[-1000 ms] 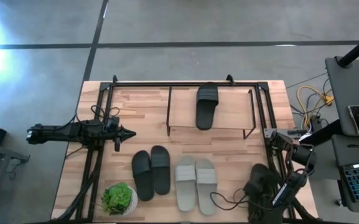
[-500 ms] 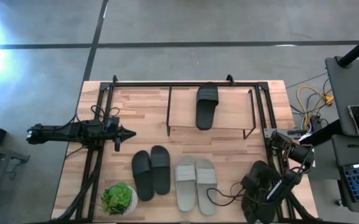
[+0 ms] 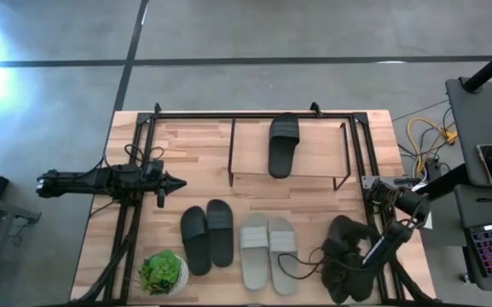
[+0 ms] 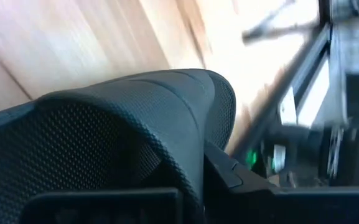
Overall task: Pick and place slides into the shelf
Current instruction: Put the black slide on the shelf
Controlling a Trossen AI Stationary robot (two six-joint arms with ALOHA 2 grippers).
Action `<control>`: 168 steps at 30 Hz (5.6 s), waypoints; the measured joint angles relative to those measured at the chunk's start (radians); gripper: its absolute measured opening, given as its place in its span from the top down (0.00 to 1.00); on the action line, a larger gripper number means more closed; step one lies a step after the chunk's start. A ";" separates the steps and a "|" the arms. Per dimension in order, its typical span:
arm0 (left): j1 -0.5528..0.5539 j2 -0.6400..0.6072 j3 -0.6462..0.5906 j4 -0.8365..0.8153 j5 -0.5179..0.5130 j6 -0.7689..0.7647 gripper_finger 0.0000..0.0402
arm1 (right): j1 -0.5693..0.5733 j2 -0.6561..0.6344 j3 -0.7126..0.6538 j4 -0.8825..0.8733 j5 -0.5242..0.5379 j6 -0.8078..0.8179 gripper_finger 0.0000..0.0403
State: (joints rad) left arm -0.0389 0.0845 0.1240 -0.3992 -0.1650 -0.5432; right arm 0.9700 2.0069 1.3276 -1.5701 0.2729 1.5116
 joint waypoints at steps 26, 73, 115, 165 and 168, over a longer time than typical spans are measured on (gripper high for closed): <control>0.000 0.000 0.000 0.000 0.000 0.000 1.00 | -0.505 -0.490 0.122 -0.002 0.722 -0.835 0.97; 0.000 0.000 0.000 0.000 0.000 0.000 1.00 | -1.163 -0.629 -0.221 0.654 0.591 -1.697 0.95; 0.000 0.000 0.000 0.000 0.000 0.000 1.00 | -1.124 -0.690 -0.162 0.386 0.358 -1.437 0.60; 0.000 0.002 0.000 0.000 0.000 0.000 1.00 | -1.136 -0.908 -0.135 0.005 0.004 -0.557 0.98; 0.000 0.000 0.000 0.000 0.000 0.000 1.00 | -1.226 -0.896 -0.139 0.011 -0.043 -0.606 0.98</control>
State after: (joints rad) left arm -0.0391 0.0846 0.1238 -0.3992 -0.1649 -0.5431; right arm -0.2562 1.1105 1.1885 -1.5592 0.2301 0.9057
